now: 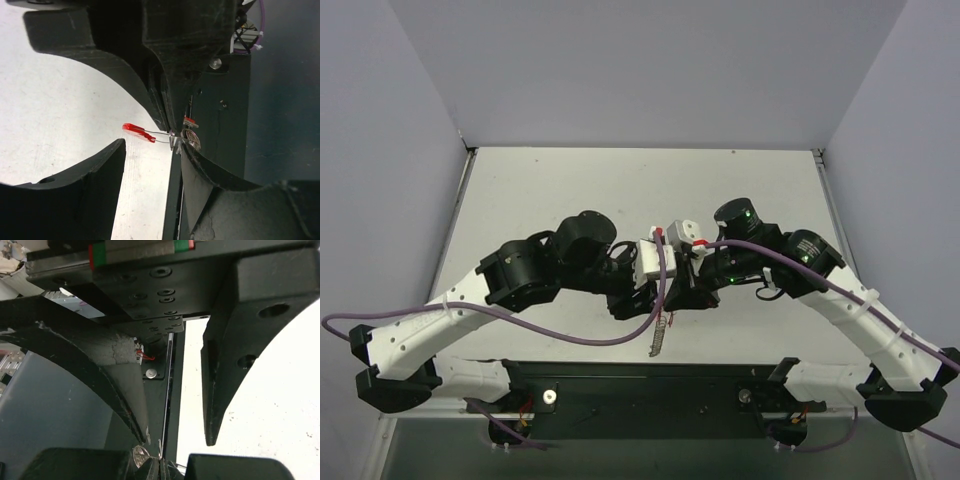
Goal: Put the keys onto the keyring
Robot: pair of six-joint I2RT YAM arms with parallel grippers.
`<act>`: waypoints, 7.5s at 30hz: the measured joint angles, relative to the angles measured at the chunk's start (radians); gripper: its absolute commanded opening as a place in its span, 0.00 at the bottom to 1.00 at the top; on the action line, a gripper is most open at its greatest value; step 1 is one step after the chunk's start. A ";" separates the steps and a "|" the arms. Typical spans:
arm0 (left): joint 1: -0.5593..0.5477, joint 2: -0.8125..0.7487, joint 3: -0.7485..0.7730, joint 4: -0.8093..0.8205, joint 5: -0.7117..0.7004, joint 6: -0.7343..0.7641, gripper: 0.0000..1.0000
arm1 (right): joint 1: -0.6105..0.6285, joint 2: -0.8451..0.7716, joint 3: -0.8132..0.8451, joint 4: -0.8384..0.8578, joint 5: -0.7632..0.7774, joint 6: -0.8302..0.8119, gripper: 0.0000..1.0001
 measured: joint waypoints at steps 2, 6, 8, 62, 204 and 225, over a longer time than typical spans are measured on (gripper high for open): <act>0.009 0.005 0.000 -0.004 0.032 0.000 0.57 | 0.001 0.005 0.006 -0.009 0.000 -0.003 0.00; 0.016 0.014 0.000 -0.006 0.076 -0.003 0.48 | 0.005 0.017 0.007 -0.020 0.010 -0.007 0.00; 0.018 0.024 0.000 -0.005 0.092 -0.002 0.47 | 0.006 0.023 0.007 -0.034 0.016 -0.009 0.00; 0.052 -0.082 -0.212 0.260 0.101 -0.095 0.00 | 0.004 -0.003 -0.006 0.020 0.066 0.002 0.00; 0.092 0.156 -0.512 0.460 -0.469 -0.496 0.50 | -0.486 0.021 -0.727 0.560 0.321 0.679 0.65; 0.110 0.441 -0.383 0.286 -0.190 -0.362 0.63 | -0.506 0.058 -0.727 0.581 0.288 0.675 0.65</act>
